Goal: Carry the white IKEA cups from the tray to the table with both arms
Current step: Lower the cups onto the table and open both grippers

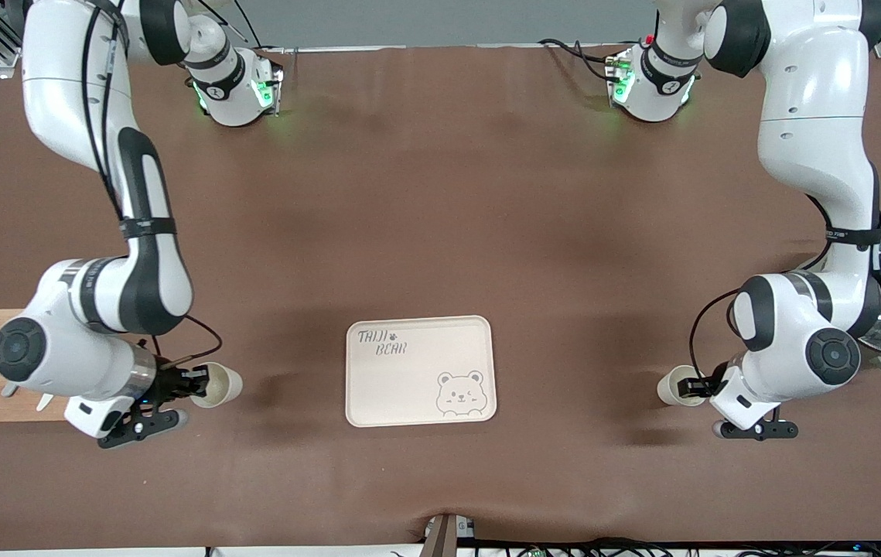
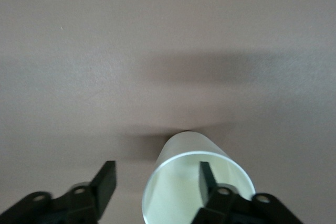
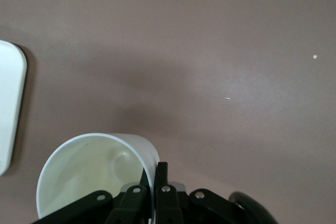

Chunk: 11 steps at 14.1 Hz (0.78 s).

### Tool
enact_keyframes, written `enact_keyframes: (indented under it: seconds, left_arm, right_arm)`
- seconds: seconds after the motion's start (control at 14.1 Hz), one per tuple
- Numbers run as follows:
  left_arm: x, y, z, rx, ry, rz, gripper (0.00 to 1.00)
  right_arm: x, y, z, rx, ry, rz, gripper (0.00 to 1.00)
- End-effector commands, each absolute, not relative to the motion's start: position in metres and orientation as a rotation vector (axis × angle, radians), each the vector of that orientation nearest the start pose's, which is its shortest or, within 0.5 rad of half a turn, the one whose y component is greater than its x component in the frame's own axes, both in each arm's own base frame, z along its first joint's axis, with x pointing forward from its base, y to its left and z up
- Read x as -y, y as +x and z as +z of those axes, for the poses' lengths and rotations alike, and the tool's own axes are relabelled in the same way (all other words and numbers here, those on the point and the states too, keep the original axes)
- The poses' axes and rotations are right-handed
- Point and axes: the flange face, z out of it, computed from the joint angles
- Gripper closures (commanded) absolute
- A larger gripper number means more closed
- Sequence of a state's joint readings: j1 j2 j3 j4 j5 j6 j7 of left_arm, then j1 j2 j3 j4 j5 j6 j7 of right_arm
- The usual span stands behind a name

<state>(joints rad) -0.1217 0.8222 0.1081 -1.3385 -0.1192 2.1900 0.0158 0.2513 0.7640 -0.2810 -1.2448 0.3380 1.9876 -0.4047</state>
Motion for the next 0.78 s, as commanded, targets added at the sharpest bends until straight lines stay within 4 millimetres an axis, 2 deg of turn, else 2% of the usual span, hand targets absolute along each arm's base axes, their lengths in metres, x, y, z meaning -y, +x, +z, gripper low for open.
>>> enact_keyframes:
  seconds: [0.0,0.14,0.28,0.49,0.71]
  left_arm:
    - [0.027,0.744,0.266,0.002,-3.169,-0.091,0.00]
    - [0.023,0.744,0.285,0.010,-3.170,-0.113,0.00]
    - [0.022,0.741,0.304,0.012,-3.175,-0.088,0.00]
    - [0.025,0.732,0.351,0.011,-3.184,-0.066,0.00]
    - [0.025,0.720,0.397,0.009,-3.193,-0.053,0.00]
  right_arm:
    - [-0.024,0.743,0.314,0.516,-2.920,-0.067,1.00]
    - [-0.014,0.746,0.310,0.553,-2.904,-0.119,1.00]
    - [-0.005,0.747,0.296,0.555,-2.917,-0.140,1.00]
    - [0.002,0.744,0.274,0.582,-2.945,-0.211,1.00]
    - [0.003,0.745,0.261,0.582,-2.960,-0.232,1.00]
